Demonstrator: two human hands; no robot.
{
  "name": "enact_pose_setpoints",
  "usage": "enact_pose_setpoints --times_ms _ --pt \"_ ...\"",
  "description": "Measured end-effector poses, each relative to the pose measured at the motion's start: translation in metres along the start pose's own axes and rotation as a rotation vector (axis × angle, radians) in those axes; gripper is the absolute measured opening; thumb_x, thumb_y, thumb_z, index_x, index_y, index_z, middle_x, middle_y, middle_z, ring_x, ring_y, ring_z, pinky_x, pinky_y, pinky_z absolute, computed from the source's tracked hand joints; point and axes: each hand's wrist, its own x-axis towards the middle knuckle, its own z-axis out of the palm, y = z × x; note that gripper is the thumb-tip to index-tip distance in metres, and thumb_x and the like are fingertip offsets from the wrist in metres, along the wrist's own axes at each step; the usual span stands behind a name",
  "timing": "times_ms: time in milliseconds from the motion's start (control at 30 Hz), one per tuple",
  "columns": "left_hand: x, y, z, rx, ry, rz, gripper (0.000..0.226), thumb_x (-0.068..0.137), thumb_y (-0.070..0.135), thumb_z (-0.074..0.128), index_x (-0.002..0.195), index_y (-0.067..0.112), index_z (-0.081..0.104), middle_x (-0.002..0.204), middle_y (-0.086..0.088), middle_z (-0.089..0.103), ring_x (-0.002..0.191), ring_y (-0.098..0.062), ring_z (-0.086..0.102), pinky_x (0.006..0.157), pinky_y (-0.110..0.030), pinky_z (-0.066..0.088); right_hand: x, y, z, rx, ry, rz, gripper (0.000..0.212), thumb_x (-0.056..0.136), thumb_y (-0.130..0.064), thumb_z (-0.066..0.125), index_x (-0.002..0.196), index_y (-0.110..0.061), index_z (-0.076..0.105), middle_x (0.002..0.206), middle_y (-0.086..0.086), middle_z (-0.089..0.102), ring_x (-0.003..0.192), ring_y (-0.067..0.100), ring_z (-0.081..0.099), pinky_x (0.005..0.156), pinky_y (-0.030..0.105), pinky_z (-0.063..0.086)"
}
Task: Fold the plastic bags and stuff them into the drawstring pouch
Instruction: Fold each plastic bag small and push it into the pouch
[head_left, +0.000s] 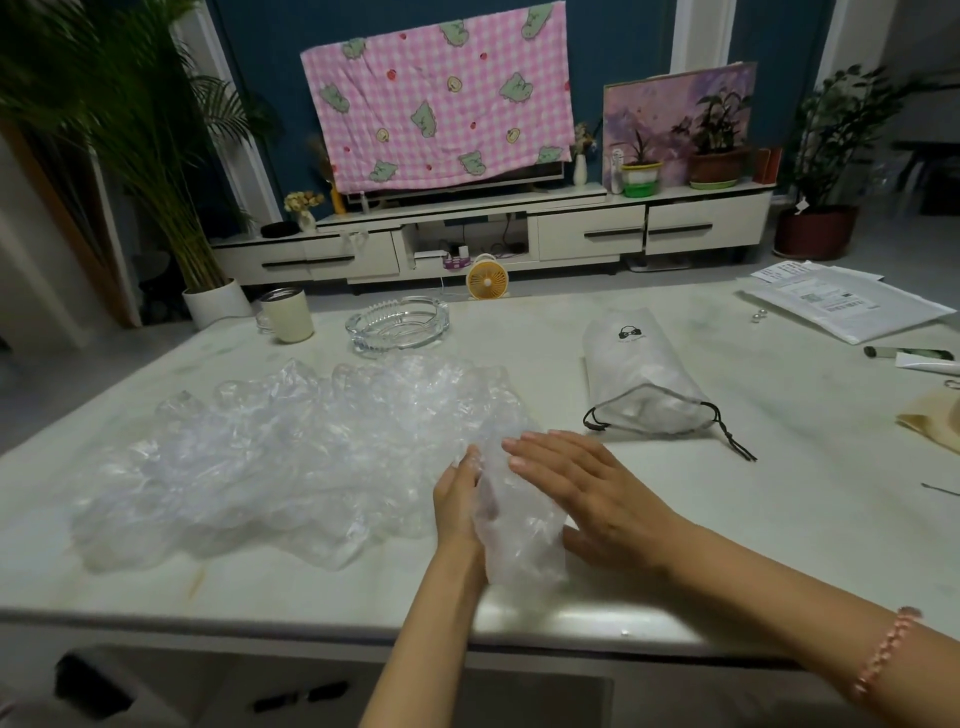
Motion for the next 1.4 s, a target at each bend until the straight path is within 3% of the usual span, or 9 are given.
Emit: enact_pose_setpoints --times_ms 167,367,567,767,933,1033,1100,1233,1400 --pt "0.000 -0.004 0.002 0.079 0.010 0.065 0.030 0.094 0.023 0.055 0.069 0.009 0.045 0.048 0.002 0.047 0.055 -0.015 0.048 0.058 -0.024 0.042 -0.010 -0.012 -0.002 0.136 -0.061 -0.087 0.022 0.082 0.001 0.054 0.099 -0.014 0.056 0.096 0.005 0.070 0.093 0.020 0.060 0.084 0.029 0.045" --pt "-0.001 -0.007 0.006 -0.010 -0.054 0.113 0.027 0.090 0.010 0.058 0.065 0.011 0.049 0.050 0.003 0.053 0.053 -0.015 0.051 0.049 -0.020 0.043 -0.011 -0.011 -0.020 0.708 -0.443 0.669 0.011 0.085 -0.025 0.068 0.088 -0.014 0.071 0.077 -0.011 0.062 0.076 -0.007 0.052 0.074 0.019 0.040" --pt "0.003 -0.016 0.004 0.033 -0.138 0.155 0.007 0.084 0.009 0.066 0.092 0.009 0.066 0.079 -0.005 0.065 0.072 -0.016 0.059 0.068 -0.029 0.050 0.001 -0.005 -0.023 0.830 -0.374 1.092 0.032 0.092 -0.024 0.061 0.060 -0.020 0.057 0.051 -0.014 0.053 0.051 -0.003 0.046 0.056 0.014 0.036" --pt "-0.003 -0.015 0.005 0.207 -0.326 0.216 0.061 0.062 0.051 0.072 0.108 0.012 0.060 0.101 -0.009 0.068 0.091 -0.021 0.065 0.081 -0.032 0.051 0.004 0.002 -0.013 0.591 -0.322 1.245 0.026 0.084 -0.023 0.066 0.063 -0.022 0.050 0.062 -0.008 0.049 0.058 0.005 0.044 0.057 0.022 0.035" --pt "-0.006 -0.020 0.009 0.320 -0.302 0.352 0.038 0.080 -0.007 0.064 0.112 0.012 0.052 0.100 -0.006 0.065 0.079 0.002 0.064 0.067 -0.014 0.050 -0.005 0.001 -0.015 0.530 -0.167 1.296 0.023 0.077 -0.022 0.075 0.082 -0.020 0.053 0.080 -0.007 0.051 0.075 0.009 0.049 0.065 0.016 0.037" --pt "-0.006 -0.019 0.008 0.303 -0.290 0.379 0.037 0.082 -0.014 0.058 0.105 0.016 0.056 0.095 -0.004 0.067 0.078 -0.001 0.065 0.066 -0.015 0.050 -0.009 0.008 -0.021 0.468 -0.121 1.322 0.061 0.072 -0.022 0.081 0.120 -0.015 0.044 0.114 -0.003 0.043 0.102 0.013 0.047 0.084 0.018 0.038" --pt "-0.007 -0.019 0.009 0.285 -0.296 0.384 0.035 0.081 -0.013 0.060 0.100 0.016 0.058 0.088 0.001 0.069 0.075 -0.001 0.065 0.063 -0.014 0.049 -0.007 0.013 -0.025 0.752 -0.150 1.401 0.069 0.073 -0.015 0.080 0.130 -0.012 0.040 0.123 0.005 0.048 0.105 0.018 0.053 0.089 0.023 0.043" --pt "-0.009 -0.020 0.009 0.221 -0.283 0.350 0.029 0.078 -0.008 0.066 0.089 0.019 0.064 0.077 0.004 0.071 0.070 -0.006 0.065 0.053 -0.017 0.047 -0.014 0.013 -0.022 1.299 -0.082 1.398 0.042 0.070 0.001 0.070 0.111 0.000 0.061 0.109 0.023 0.066 0.094 0.028 0.063 0.088 0.040 0.047" --pt "-0.008 -0.019 0.009 0.213 -0.310 0.276 0.042 0.061 0.025 0.072 0.103 0.022 0.067 0.100 -0.001 0.070 0.086 -0.012 0.067 0.060 -0.022 0.051 -0.011 0.018 -0.017 1.358 0.083 1.518 0.038 0.080 0.020 0.043 0.060 -0.010 0.056 0.063 0.010 0.055 0.056 0.017 0.053 0.053 0.022 0.042"
